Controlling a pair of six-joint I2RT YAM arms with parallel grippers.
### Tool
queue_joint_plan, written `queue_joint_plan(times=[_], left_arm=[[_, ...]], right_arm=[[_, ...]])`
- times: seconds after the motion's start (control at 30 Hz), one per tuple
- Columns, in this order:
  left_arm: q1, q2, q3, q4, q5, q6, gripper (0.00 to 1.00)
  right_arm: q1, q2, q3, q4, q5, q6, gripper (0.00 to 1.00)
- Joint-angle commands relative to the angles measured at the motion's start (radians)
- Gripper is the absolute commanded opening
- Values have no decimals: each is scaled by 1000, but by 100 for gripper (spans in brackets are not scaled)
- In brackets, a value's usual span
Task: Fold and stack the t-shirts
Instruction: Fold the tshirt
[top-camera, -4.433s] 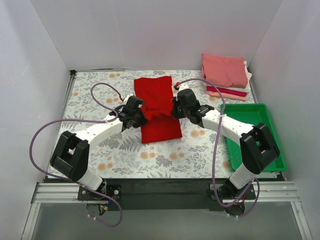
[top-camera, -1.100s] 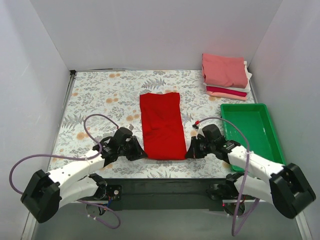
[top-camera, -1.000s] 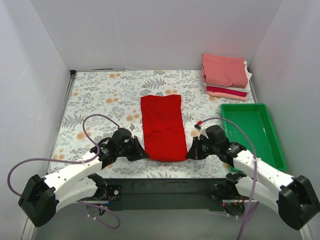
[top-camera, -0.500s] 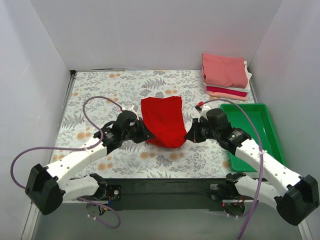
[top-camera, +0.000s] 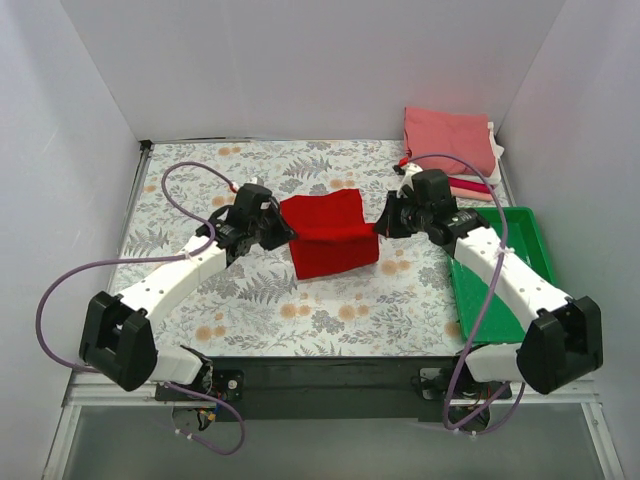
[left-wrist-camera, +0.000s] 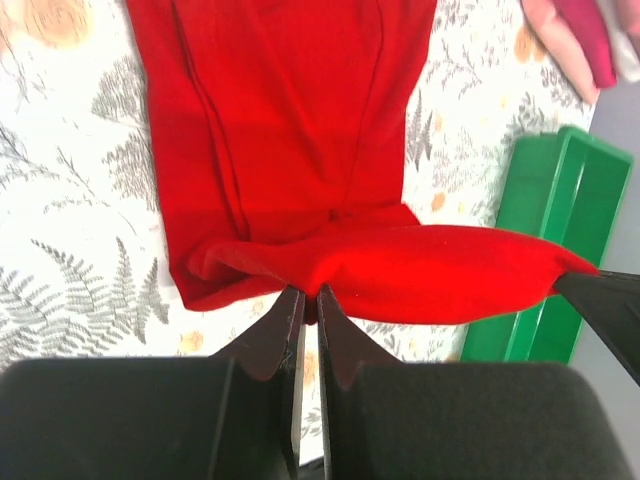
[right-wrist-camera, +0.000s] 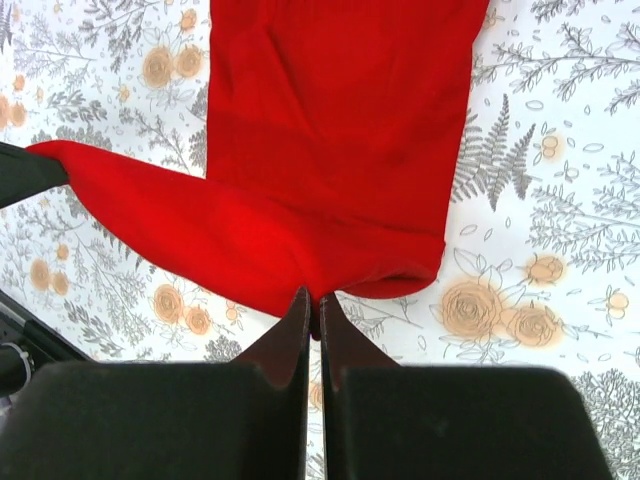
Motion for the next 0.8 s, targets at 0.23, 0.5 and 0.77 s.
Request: queue_joint_plan(times=[0.23, 0.5, 0.77], left_arm=[[105, 151, 176, -27, 28, 79, 0], [167, 263, 271, -15, 30, 117, 0], [208, 375, 361, -32, 24, 133, 0]], right_arm=[[-84, 222, 227, 32, -139, -55, 1], [-122, 371, 367, 44, -199, -75, 1], [-159, 501, 462, 76, -270, -57, 1]])
